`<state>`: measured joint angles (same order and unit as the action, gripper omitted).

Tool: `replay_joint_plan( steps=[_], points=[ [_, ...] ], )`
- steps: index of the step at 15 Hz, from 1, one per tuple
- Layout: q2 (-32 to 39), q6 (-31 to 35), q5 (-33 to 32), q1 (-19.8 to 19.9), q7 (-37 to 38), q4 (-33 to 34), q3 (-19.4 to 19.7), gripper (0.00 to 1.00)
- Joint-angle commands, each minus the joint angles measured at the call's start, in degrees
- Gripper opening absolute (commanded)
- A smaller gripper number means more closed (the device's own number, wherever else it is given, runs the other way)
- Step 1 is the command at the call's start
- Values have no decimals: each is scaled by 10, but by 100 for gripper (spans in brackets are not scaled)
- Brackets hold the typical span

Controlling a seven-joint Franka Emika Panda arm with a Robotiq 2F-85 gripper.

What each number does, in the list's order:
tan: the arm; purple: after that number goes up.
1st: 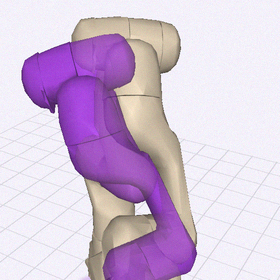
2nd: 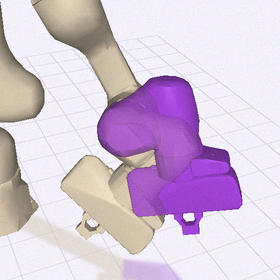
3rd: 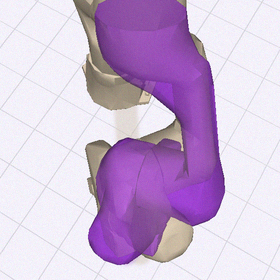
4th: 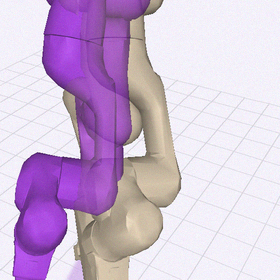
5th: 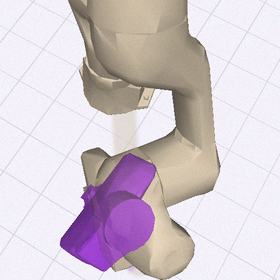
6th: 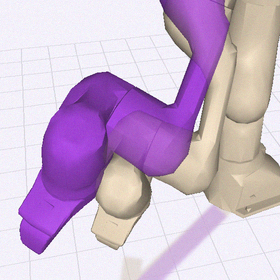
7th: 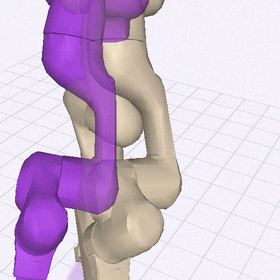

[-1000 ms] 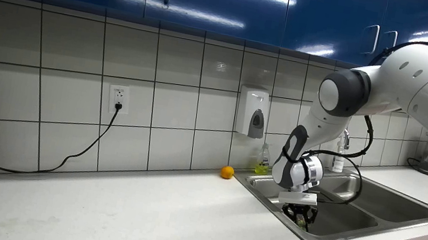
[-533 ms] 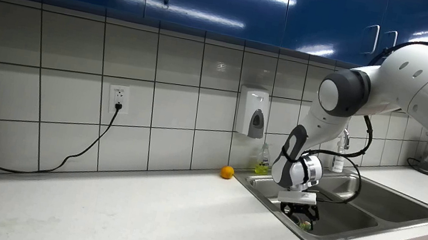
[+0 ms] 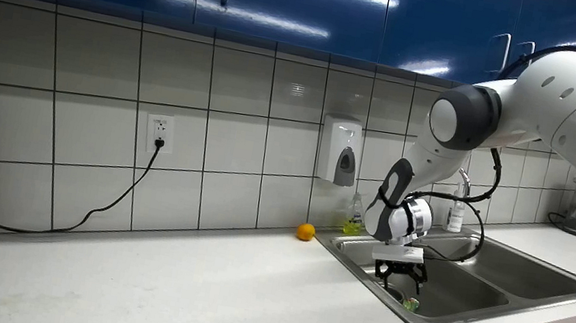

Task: Move the candy bar to the sink

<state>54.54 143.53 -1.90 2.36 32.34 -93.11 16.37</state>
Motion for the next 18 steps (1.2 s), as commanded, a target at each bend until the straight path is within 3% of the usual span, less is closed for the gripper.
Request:
replay_joint_plan(
  steps=[1, 7, 13, 18],
  points=[
    [-55, 9, 3, -17, -3, -48, 15, 100],
    [-161, 40, -16, -56, 1, -156, 37, 100],
    [-293, 39, -50, -69, -113, -275, -5, 100],
    [-376, 35, -59, -64, -195, -346, -66, 100]
  ],
)
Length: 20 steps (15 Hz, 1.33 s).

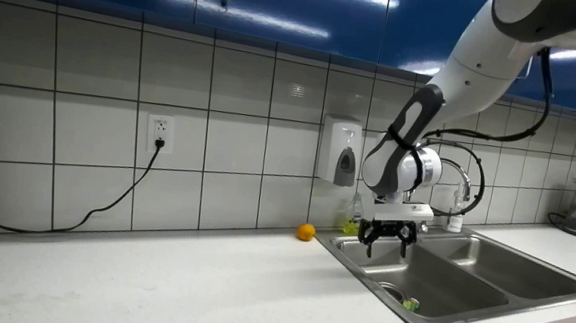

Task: Move the candy bar to the sink

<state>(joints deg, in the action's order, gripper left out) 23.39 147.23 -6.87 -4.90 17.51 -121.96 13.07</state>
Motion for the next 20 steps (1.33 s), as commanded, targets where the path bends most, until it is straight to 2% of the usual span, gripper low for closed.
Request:
replay_joint_plan(
  steps=[1, 7, 14, 16, 17, 20],
  points=[
    [-78, -2, -3, 8, -55, -70, -46, 100],
    [-133, -8, -10, -9, -47, -132, -93, 100],
    [-195, -9, -44, -28, -22, -199, -119, 100],
    [-207, -13, -67, -30, -6, -210, -125, 100],
    [-174, -2, -45, -18, -30, -186, -127, 100],
    [-187, -2, -51, -20, -25, -199, -132, 100]
  ],
)
